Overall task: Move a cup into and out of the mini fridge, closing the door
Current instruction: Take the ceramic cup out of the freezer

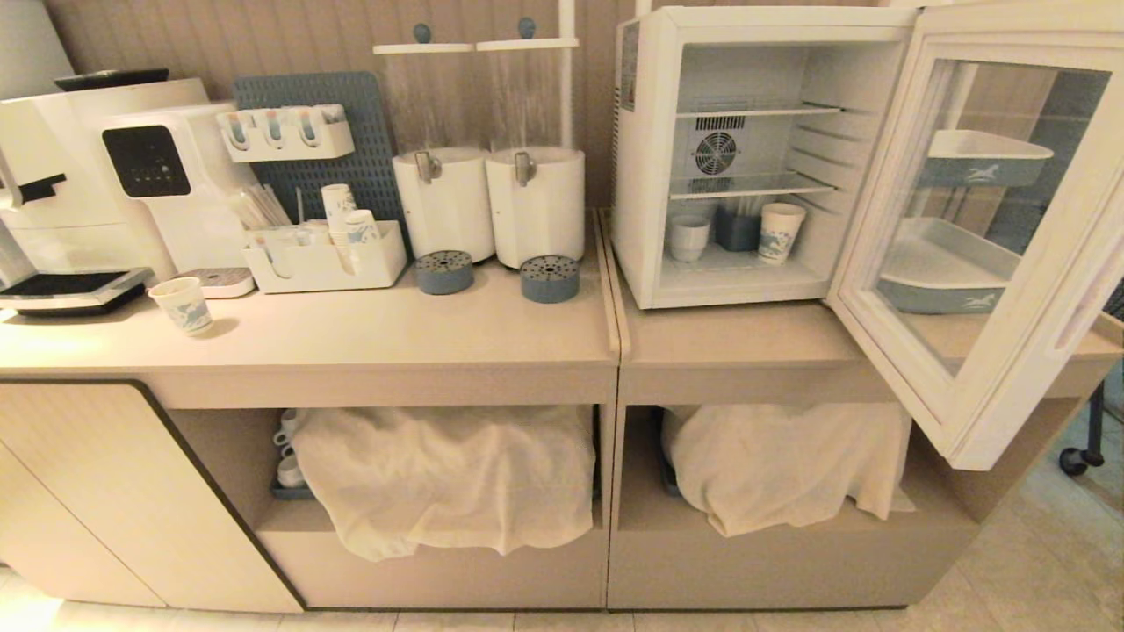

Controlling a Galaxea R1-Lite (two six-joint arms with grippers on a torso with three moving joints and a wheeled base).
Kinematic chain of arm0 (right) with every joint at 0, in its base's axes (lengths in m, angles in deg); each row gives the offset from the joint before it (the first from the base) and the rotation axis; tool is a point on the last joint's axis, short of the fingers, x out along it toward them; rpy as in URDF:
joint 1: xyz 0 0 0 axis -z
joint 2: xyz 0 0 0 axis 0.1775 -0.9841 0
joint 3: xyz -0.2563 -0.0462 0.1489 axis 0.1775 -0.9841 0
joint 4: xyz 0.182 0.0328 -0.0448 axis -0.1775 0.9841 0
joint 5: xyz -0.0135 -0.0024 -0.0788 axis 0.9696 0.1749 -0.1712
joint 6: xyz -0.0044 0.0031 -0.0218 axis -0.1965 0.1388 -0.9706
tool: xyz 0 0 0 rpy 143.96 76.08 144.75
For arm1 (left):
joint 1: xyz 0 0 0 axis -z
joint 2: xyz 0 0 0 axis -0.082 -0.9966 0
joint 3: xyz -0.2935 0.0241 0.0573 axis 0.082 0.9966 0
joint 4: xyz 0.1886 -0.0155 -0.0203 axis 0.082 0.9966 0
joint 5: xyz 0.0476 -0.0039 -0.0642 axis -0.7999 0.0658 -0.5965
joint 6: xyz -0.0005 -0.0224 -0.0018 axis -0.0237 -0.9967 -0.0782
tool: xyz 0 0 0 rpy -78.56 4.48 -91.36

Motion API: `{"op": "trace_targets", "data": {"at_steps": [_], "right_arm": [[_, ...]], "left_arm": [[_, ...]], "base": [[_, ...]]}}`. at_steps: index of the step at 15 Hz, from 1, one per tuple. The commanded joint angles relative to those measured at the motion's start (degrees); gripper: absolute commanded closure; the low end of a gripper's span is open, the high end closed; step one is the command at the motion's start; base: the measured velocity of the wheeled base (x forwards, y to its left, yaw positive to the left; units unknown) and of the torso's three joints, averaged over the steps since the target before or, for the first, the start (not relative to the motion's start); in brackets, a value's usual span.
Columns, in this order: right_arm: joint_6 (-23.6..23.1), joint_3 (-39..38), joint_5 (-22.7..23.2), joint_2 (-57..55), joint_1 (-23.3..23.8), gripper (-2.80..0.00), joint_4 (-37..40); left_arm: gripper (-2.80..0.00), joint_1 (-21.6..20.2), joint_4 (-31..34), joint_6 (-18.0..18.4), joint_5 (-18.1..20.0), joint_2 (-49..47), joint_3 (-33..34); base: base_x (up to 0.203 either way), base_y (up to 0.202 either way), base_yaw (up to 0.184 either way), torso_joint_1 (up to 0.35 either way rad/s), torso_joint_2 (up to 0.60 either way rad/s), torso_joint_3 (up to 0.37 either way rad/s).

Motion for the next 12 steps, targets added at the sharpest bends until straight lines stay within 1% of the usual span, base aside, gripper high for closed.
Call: {"op": "trace_targets", "data": {"at_steps": [1,5,6,7,12], "right_arm": [[0.0,0.0,0.0,-0.1,0.0,0.00,0.0],[0.0,0.0,0.0,-0.1,0.0,0.00,0.0],[0.0,0.0,0.0,-0.1,0.0,0.00,0.0],[0.0,0.0,0.0,-0.1,0.0,0.00,0.0],[0.0,0.0,0.0,-0.1,-0.1,0.00,0.0]], "left_arm": [[0.00,0.0,0.0,0.0,0.0,-0.1,0.0],[0.00,0.0,-0.3,-0.1,0.2,0.0,0.1],[0.00,0.0,-0.3,-0.1,0.2,0.0,0.1],[0.00,0.0,-0.3,-0.1,0.2,0.0,0.1],[0.00,0.0,-0.3,-0.1,0.1,0.0,0.1]], "base": [[0.000,0.187,0.007,0.003,0.00,-0.002],[0.000,0.185,0.007,0.002,0.00,0.001],[0.000,0.121,0.006,0.002,0.01,0.000],[0.000,0.071,0.007,0.000,0.00,0.000],[0.000,0.000,0.000,0.000,0.00,0.000]]}}
